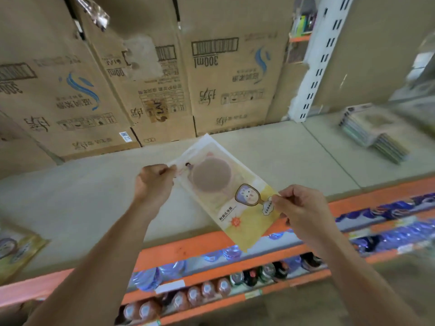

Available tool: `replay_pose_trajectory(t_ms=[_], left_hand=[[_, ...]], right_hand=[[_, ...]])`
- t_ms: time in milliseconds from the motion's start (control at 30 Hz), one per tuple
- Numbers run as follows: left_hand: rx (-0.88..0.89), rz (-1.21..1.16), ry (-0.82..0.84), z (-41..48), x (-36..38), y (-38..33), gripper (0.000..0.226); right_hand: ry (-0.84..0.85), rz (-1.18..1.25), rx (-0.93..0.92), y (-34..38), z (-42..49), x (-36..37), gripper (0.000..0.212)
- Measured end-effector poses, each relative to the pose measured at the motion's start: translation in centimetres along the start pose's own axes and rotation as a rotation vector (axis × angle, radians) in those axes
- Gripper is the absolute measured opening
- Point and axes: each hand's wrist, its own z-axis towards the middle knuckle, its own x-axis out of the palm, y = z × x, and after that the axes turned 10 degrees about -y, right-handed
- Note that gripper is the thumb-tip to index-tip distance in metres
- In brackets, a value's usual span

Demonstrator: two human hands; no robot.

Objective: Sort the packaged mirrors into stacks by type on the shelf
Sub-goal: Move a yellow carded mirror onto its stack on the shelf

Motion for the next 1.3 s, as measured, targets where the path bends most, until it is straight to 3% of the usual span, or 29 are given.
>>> replay_pose_trajectory(t_ms=[633, 1067, 1300], left_hand=[[0.194, -0.010, 0.246, -9.8, 11.9, -8.5, 0.029], [0.364, -0.007, 0.404, -9.3, 21.1, -14.5, 0.040], [0.348, -0.042, 0.499, -8.1, 25.7, -17.2, 0.036]], right_hand=[[-0.243, 0.051, 0.105, -5.5, -2.6, -15.2, 0.017], [-0.422, 0.112, 0.202, -7.7, 0.8, -20.1, 0.017], [-0.512, 0.089, 0.195, -7.9, 3.7, -21.6, 0.018]])
